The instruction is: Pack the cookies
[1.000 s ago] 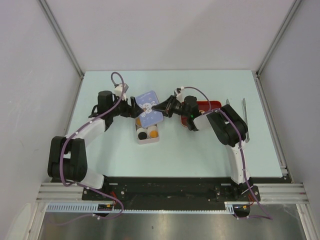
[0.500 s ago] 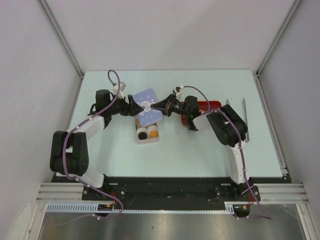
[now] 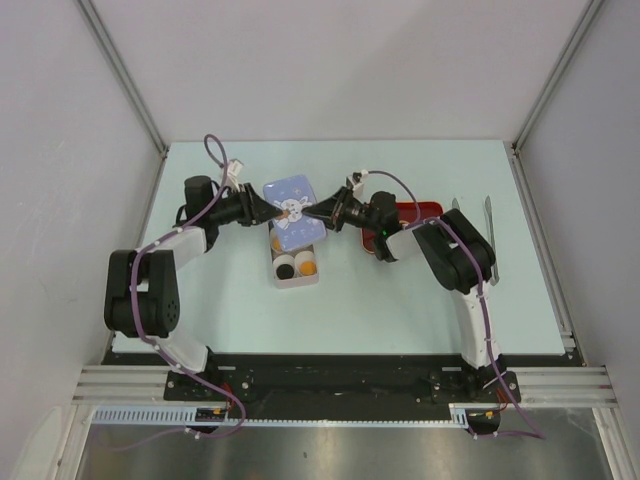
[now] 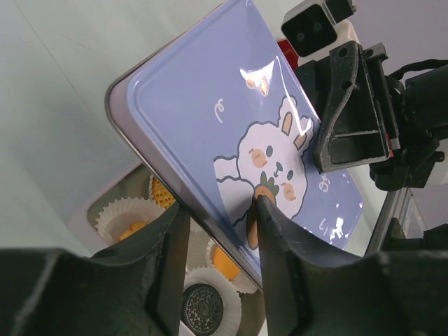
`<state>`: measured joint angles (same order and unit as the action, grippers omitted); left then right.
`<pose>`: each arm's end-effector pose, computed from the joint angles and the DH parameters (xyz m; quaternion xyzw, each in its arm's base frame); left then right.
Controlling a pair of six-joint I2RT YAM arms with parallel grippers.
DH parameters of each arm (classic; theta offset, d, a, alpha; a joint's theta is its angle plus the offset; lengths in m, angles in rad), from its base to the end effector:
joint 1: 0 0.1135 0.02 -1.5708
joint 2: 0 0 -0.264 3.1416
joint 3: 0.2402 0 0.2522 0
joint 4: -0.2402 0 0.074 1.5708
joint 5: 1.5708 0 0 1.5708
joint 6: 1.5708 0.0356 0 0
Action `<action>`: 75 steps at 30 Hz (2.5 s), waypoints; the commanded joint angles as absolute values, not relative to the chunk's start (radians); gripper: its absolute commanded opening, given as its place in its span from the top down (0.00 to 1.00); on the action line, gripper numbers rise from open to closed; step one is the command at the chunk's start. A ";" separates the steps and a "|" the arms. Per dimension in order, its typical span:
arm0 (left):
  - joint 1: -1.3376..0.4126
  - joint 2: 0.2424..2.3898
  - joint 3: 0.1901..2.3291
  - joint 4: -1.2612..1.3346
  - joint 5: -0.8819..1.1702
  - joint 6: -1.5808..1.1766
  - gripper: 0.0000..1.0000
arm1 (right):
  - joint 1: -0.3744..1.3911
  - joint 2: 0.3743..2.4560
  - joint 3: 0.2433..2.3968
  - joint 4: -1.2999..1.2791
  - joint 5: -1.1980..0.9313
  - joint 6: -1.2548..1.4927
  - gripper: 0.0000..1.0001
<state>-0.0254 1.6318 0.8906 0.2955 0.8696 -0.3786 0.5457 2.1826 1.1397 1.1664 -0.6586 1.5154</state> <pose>0.3440 -0.0360 0.2141 0.0864 0.7947 -0.4461 0.4024 0.3718 0.2513 0.1608 0.0776 0.6673 0.7183 0.1811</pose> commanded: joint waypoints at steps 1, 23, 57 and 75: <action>-0.051 1.657 0.919 0.385 1.015 -0.429 0.60 | 0.575 2.160 1.186 1.253 -0.681 1.531 0.97; 0.023 1.625 0.894 0.264 1.000 -0.387 0.78 | 0.561 2.175 1.183 1.100 -0.730 1.356 0.54; 0.087 1.582 0.917 -0.035 0.884 -0.342 0.81 | 0.534 2.148 1.178 0.934 -0.752 1.243 0.54; 0.087 1.643 0.911 0.026 0.992 -0.498 0.80 | 0.558 2.079 1.178 0.842 -0.753 1.200 0.60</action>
<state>0.0849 1.6348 0.8921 -0.0315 0.9501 -0.4316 0.5308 2.1593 1.1507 0.8074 -0.7258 1.2110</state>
